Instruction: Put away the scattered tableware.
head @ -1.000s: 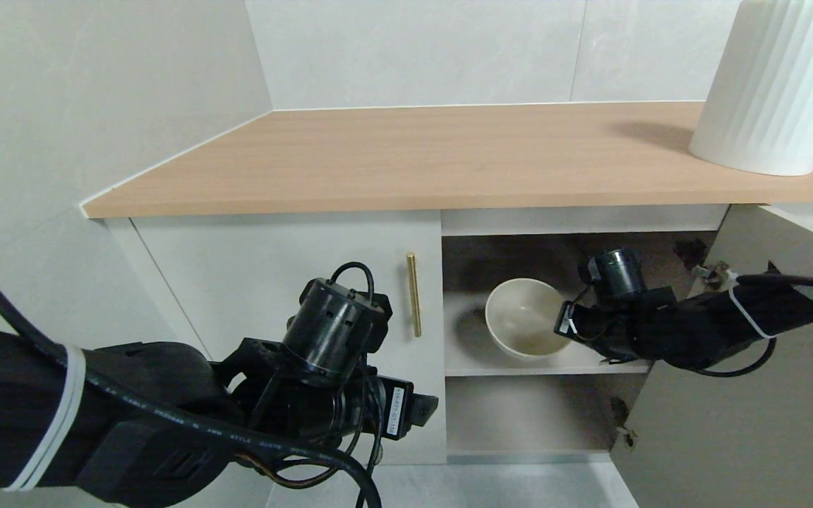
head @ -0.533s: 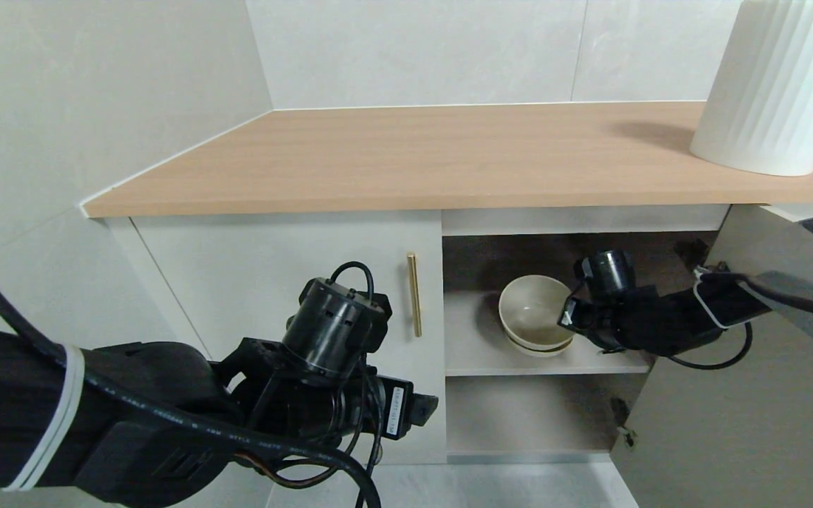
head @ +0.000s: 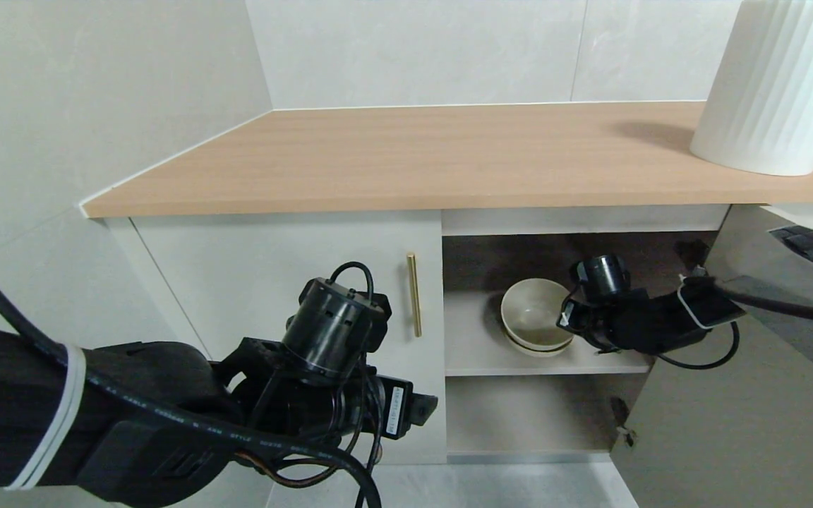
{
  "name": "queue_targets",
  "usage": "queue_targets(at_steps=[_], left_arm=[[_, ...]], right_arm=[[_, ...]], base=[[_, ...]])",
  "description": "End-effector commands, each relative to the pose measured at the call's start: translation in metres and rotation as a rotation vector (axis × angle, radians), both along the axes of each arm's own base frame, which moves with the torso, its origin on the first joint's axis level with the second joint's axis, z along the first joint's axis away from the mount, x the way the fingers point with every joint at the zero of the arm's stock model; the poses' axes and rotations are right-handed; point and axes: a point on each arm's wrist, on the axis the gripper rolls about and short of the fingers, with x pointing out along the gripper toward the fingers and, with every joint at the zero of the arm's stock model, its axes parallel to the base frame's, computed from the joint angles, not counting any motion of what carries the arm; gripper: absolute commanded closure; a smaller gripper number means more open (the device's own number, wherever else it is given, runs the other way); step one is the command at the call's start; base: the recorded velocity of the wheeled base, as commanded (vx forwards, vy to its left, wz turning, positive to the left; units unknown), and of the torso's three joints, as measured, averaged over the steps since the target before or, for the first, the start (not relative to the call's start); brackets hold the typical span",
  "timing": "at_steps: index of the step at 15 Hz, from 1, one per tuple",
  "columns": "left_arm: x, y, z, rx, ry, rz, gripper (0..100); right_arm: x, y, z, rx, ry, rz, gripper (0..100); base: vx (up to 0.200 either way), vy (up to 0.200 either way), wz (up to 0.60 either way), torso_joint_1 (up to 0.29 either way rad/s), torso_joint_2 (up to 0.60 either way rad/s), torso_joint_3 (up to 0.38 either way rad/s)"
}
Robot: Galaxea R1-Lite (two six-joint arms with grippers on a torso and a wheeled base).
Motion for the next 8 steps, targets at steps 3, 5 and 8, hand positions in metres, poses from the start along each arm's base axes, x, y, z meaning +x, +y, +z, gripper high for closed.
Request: queue_targets(at_steps=[3,5,8], left_arm=[[0.0002,-0.0002,-0.0007,0.001,0.002,0.000,0],[0.0002,-0.0002,-0.0007,0.001,0.002,0.000,0],[0.0005,0.0001,-0.0007,0.001,0.002,0.002,0]], right_arm=[[0.0045,-0.0037,-0.0037,-0.006,0.000,-0.017,100],[0.0047,-0.0037,-0.0033,-0.006,-0.001,-0.017,100],[0.0038,-0.0039,-0.0024,-0.005,-0.001,-0.016,0]], base=[[0.000,0.000,0.00,0.000,0.00,0.000],[0.000,0.000,0.00,0.000,0.00,0.000],[0.000,0.000,0.00,0.000,0.00,0.000]])
